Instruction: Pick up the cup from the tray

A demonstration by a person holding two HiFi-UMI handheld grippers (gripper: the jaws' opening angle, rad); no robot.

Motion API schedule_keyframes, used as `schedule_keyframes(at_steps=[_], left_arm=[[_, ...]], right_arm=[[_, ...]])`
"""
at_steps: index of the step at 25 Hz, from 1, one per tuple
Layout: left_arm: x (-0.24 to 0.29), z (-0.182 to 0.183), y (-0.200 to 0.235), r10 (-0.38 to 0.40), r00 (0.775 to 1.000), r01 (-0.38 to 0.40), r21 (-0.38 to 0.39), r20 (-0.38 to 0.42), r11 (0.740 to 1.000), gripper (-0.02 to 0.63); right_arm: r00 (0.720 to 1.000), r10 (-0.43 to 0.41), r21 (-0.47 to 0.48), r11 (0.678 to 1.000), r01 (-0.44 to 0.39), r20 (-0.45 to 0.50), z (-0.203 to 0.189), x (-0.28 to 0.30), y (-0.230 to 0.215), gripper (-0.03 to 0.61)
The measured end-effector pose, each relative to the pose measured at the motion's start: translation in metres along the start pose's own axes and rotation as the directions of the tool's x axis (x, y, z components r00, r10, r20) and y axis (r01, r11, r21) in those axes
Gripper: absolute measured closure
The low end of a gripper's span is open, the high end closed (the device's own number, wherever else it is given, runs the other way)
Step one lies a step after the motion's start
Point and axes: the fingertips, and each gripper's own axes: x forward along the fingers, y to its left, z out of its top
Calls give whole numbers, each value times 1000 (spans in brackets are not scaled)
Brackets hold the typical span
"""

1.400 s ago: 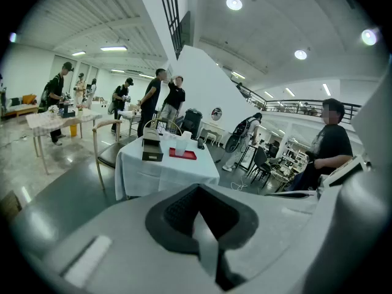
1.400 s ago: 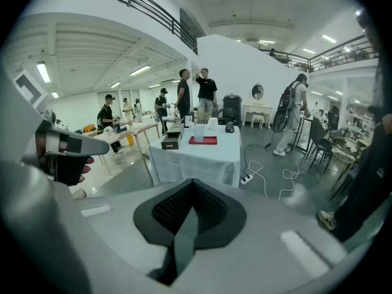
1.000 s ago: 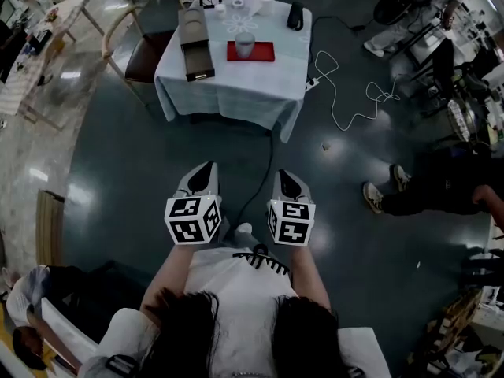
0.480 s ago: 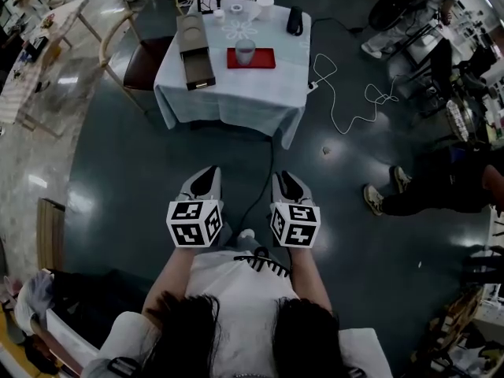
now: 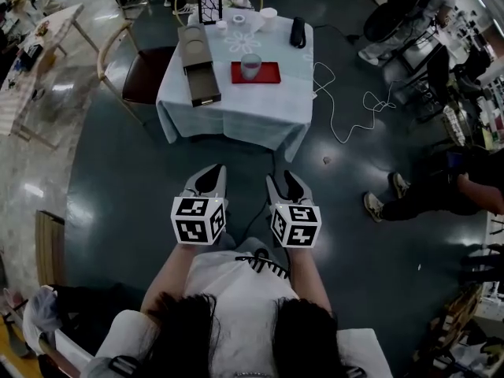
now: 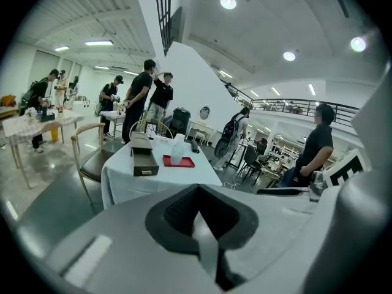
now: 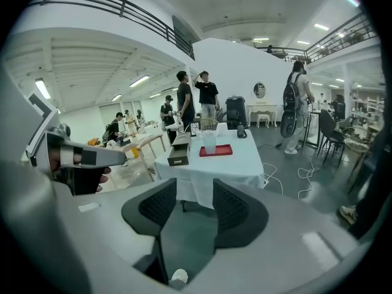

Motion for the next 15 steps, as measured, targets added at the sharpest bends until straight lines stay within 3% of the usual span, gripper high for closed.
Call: schedule_keyframes(at_steps=[6,15], left_arm=[[7,12,28,8,1000,-8,-5,3,1000,614],[15,22,52,48,999,-48,-11,-4,999,614]], right_arm=[[998,20,24,999,-21,52,17,16,20,356],[997,45,20,999,-46,54,27,34,26,327]])
